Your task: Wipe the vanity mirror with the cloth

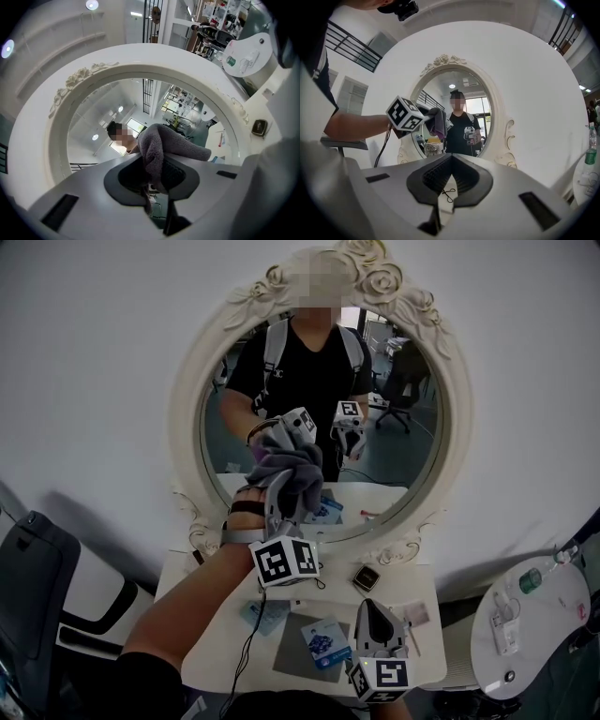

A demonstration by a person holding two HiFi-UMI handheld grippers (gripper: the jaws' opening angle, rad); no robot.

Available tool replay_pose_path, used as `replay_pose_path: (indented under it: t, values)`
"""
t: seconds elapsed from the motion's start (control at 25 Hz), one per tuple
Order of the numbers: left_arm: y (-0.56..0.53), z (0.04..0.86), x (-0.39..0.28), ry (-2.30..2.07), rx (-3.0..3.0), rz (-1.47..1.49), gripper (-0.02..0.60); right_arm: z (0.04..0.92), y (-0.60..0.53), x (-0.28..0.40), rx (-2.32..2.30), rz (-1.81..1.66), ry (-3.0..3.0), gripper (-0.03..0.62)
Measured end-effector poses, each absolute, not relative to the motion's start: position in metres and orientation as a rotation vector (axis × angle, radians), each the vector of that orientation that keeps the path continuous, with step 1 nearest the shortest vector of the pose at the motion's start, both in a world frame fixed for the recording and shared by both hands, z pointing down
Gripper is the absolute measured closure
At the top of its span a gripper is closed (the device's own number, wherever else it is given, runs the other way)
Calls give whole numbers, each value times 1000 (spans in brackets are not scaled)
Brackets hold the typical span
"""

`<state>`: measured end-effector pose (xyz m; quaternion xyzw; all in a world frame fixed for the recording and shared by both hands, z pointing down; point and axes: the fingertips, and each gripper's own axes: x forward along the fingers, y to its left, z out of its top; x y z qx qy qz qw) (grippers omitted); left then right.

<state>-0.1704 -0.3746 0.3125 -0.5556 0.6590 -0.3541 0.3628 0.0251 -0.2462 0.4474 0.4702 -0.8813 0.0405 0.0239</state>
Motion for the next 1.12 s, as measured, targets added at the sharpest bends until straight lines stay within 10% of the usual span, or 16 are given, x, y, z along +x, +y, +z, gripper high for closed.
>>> replay_pose_path:
  t: [1.12]
  values:
    - [-379, 555, -147, 1453, -1750, -1397, 506, 453, -197, 65, 1695, 121, -2522, 583]
